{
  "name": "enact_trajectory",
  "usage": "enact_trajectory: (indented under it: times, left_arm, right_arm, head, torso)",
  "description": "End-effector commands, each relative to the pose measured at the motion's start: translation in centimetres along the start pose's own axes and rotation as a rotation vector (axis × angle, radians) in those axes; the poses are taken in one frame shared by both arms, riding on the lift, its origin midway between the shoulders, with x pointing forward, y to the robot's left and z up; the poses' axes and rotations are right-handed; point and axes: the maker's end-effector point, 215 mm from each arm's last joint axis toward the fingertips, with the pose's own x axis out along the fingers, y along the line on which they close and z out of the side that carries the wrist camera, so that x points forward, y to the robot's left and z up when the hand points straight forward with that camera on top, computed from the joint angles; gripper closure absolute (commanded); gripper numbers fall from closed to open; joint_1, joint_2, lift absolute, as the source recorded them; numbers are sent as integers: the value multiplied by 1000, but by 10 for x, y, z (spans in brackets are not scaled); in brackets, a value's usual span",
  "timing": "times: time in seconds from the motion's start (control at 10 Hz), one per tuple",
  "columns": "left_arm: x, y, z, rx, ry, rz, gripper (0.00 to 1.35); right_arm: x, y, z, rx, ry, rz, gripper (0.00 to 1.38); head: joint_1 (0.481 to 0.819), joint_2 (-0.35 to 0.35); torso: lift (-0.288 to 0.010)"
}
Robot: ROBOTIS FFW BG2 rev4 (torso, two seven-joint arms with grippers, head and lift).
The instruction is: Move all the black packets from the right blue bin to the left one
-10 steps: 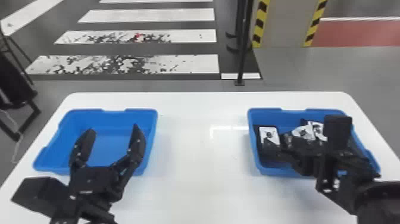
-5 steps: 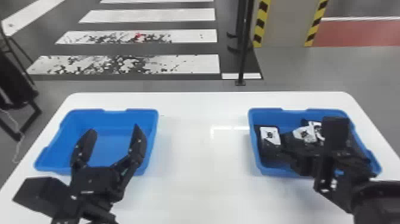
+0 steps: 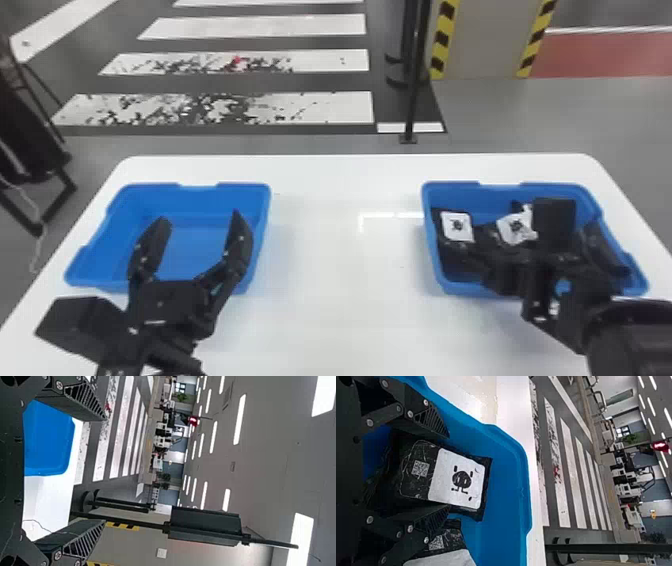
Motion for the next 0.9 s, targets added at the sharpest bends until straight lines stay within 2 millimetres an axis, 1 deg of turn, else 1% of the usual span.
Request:
enact_trajectory:
  times: [0.0, 0.2, 0.3, 0.5, 0.6, 0.8]
  left_arm:
    - [-1, 1, -2, 0, -1, 2, 137]
    - [-1, 2, -2, -2, -6, 4, 137]
    - [-2, 3, -3, -2, -8, 5, 137]
    - [-2, 4, -2, -8, -18, 8, 137]
    - [-2, 5, 0, -11, -25, 9, 137]
    - [-3, 7, 2, -19, -35, 15, 137]
  right_arm:
    - [1, 3, -7, 6, 26, 7, 616]
    - [-2, 8, -4, 18, 18, 22, 1095]
    - [-4, 13, -1, 31, 10, 36, 1096]
    - [-14, 14, 1, 34, -9, 21, 1118]
    - [-25, 9, 9, 34, -33, 5, 1119]
    - [-54, -5, 29, 21, -88, -35, 1119]
  head:
    - [695, 67]
    - [695, 73]
    - [695, 76]
    - [695, 83]
    - [695, 82]
    - [695, 67]
  torso:
    - [-168]
    - [-168]
    - [-168]
    - [-168]
    - [-168]
    - [-168]
